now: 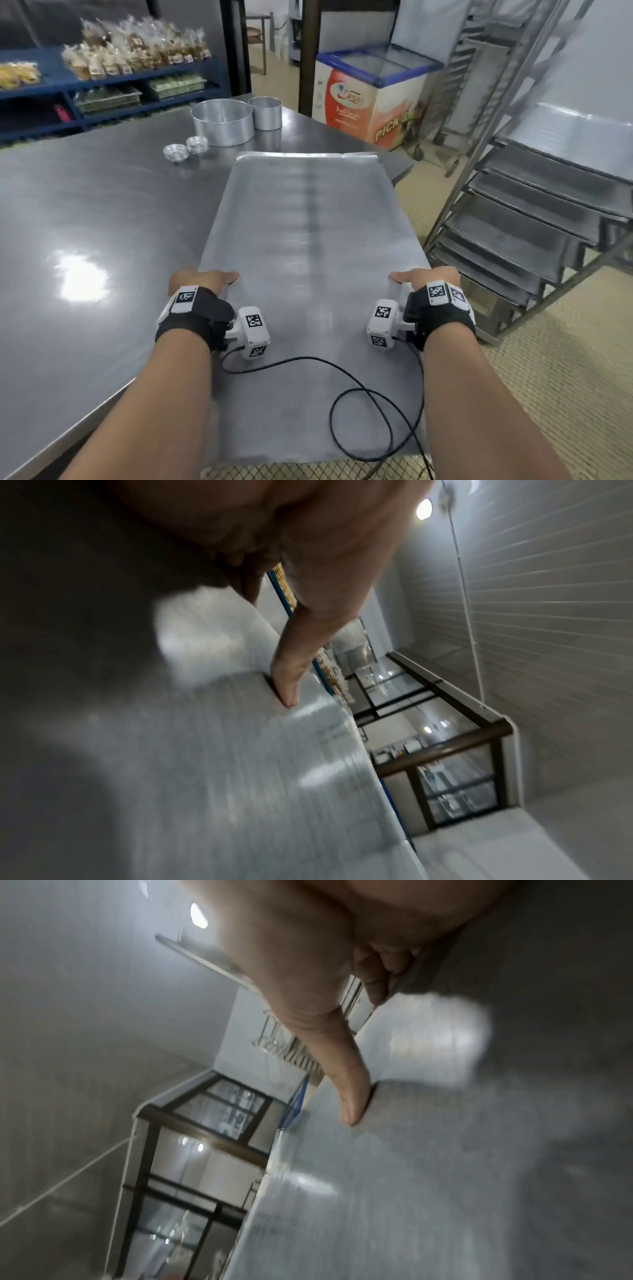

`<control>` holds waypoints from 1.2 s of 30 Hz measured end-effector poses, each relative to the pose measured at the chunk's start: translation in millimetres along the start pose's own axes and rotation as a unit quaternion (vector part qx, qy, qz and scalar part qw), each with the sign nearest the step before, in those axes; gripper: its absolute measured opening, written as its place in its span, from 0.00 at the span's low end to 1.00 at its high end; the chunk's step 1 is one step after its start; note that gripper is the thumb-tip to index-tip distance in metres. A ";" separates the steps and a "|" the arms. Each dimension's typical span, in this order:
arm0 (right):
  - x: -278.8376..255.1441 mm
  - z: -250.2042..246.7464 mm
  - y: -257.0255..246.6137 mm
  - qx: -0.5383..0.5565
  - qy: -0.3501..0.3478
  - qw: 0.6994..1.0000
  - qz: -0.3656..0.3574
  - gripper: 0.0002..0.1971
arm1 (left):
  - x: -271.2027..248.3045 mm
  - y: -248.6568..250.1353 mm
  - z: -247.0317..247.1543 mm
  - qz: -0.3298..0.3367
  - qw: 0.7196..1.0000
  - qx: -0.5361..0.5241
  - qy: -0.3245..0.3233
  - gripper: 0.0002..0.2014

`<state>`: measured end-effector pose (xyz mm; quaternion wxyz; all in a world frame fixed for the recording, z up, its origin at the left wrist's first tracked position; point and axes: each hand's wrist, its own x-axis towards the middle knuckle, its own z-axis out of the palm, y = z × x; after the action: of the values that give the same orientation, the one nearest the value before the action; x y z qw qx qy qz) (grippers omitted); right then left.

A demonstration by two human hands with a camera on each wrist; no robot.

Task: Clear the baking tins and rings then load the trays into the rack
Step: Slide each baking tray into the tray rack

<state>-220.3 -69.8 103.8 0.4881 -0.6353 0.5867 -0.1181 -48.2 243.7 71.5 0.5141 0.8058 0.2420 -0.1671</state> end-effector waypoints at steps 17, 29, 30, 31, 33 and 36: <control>47.1 -248.4 63.8 0.085 0.186 0.978 0.043 0.22 | -151.8 75.3 214.5 0.148 0.975 0.043 -0.161 0.27; 91.9 -317.9 64.0 0.150 0.241 0.956 0.072 0.24 | -191.2 148.4 329.5 0.216 0.950 0.094 -0.205 0.37; 99.8 -322.1 60.6 0.159 0.247 0.953 0.070 0.24 | -192.5 157.5 340.3 0.225 0.948 0.099 -0.203 0.37; 108.3 -326.3 57.1 0.170 0.251 0.951 0.066 0.24 | -194.0 166.5 351.1 0.231 0.946 0.103 -0.203 0.36; 127.2 -331.3 47.4 0.182 0.259 0.947 0.054 0.21 | -192.7 185.2 373.7 0.238 0.941 0.108 -0.214 0.34; 157.8 -335.2 26.7 0.195 0.271 0.941 0.050 0.18 | -183.8 216.3 409.9 0.248 0.935 0.113 -0.226 0.35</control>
<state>-434.7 -362.6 182.9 0.4300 -0.4414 0.6933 -0.3737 -87.1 -245.8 158.0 0.4855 0.8341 -0.1085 -0.2383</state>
